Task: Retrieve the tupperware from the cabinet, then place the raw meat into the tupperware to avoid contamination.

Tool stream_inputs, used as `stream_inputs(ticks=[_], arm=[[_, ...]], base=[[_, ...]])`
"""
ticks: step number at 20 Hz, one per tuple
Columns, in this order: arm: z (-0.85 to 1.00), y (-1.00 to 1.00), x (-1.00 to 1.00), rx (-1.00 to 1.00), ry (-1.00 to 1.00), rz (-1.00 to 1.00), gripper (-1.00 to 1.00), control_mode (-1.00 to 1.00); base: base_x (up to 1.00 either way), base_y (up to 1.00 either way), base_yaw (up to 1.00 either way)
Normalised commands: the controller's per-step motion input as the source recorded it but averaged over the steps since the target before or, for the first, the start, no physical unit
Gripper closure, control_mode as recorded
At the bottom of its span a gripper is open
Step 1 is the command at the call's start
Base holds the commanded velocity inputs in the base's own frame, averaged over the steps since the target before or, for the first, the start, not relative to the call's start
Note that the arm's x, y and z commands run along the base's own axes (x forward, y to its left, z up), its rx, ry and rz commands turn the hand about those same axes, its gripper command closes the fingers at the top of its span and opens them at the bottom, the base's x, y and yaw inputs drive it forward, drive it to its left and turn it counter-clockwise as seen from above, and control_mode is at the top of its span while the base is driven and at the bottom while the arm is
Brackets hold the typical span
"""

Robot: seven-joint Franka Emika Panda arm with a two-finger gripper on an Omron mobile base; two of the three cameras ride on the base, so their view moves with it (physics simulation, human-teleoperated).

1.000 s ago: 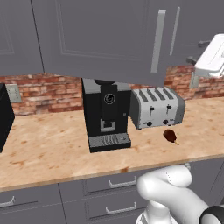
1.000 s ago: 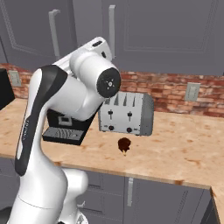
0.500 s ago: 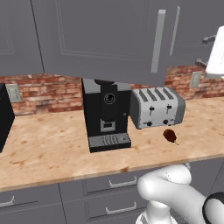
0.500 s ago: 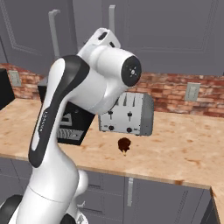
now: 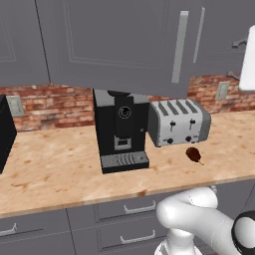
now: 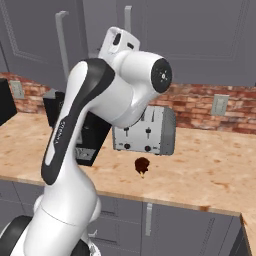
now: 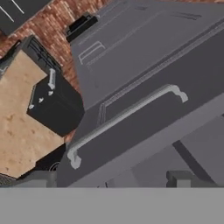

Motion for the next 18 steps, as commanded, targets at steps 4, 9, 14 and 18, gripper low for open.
stream_inputs(ticks=[4,9,14,18], arm=[[-0.17,0.07,0.20,-0.11,-0.23,0.01,-1.00,-1.00],[-0.07,0.11,0.21,-0.04,-0.20,0.00,-1.00,-1.00],[0.00,0.05,0.20,0.00,-0.07,0.00,-1.00,-1.00],[0.00,0.02,0.20,0.02,-0.02,0.00,-1.00,-1.00]], base=[[0.00,0.00,0.00],[0.00,0.00,0.00],[0.00,0.00,0.00],[0.00,0.00,0.00]])
